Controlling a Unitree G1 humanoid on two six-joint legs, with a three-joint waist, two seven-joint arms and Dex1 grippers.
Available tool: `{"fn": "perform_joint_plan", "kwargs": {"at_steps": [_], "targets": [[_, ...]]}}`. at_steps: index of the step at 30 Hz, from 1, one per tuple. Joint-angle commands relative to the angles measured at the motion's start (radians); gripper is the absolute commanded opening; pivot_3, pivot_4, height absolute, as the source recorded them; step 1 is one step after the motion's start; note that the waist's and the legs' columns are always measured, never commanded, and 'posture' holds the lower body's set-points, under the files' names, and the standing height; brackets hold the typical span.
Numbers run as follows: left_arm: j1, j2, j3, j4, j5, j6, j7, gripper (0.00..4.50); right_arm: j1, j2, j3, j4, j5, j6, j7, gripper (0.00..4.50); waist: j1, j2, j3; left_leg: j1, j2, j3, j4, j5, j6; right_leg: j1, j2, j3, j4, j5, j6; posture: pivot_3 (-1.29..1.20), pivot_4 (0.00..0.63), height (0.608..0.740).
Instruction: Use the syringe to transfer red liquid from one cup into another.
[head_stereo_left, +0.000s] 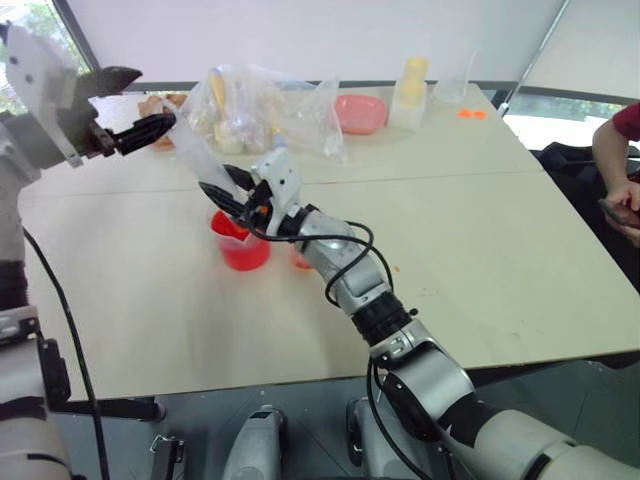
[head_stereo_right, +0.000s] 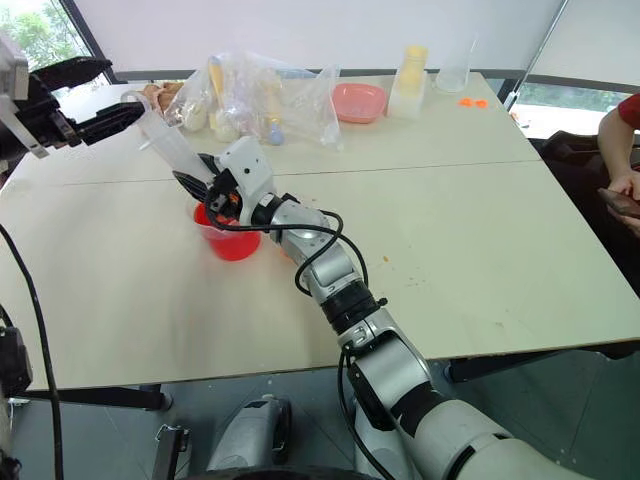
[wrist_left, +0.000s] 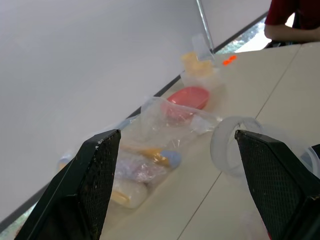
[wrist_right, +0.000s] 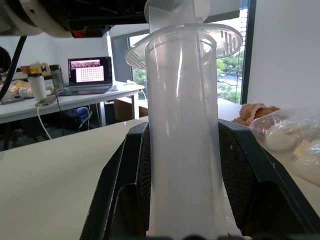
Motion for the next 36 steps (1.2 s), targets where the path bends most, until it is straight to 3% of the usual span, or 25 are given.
{"fn": "perform_joint_plan", "kwargs": {"at_steps": [1,9,18,29,36], "targets": [[0.095,-0.008,0.02,-0.063,-0.065,0.123,0.001,3.87,-0.078,0.11,-0.044,-0.162,0.064,-0.054,-0.023,1.4,-0.002,0.0,0.0,0.0,0.0,0.0,0.0,0.0,0.0,0.0,0.0,0.0,0.0,0.0,0.0,0.0,0.15,0.74],[0.347,0.015,0.198,-0.244,-0.257,0.326,0.005,3.87,-0.141,0.12,-0.121,-0.097,0.109,-0.082,-0.113,1.4,-0.01,0.0,0.0,0.001,0.004,-0.001,-0.001,0.0,0.0,-0.001,0.001,0.0,-0.001,0.0,-0.001,0.0,0.15,0.74],[0.403,-0.012,0.268,-0.299,-0.307,0.352,0.097,3.87,-0.156,0.125,-0.146,-0.104,0.178,-0.037,-0.129,1.4,-0.001,0.0,0.0,0.001,0.004,-0.001,-0.001,0.0,0.0,-0.001,-0.001,0.001,-0.001,0.0,-0.001,0.0,0.15,0.74],[0.281,-0.029,0.152,-0.291,-0.323,0.336,0.071,3.87,-0.006,0.041,-0.113,-0.431,0.201,0.142,-0.196,1.4,0.002,-0.001,0.0,0.001,0.003,-0.001,-0.001,0.0,0.0,-0.001,-0.001,0.001,-0.001,0.0,-0.001,0.0,0.15,0.74],[0.066,-0.061,0.013,-0.187,-0.285,0.296,-0.021,3.87,0.159,-0.04,-0.088,-0.543,0.122,0.177,-0.229,1.4,0.002,-0.002,-0.001,0.001,0.0,0.0,0.0,0.0,0.0,0.0,0.0,0.0,-0.001,0.0,-0.001,0.0,0.15,0.74]]}}
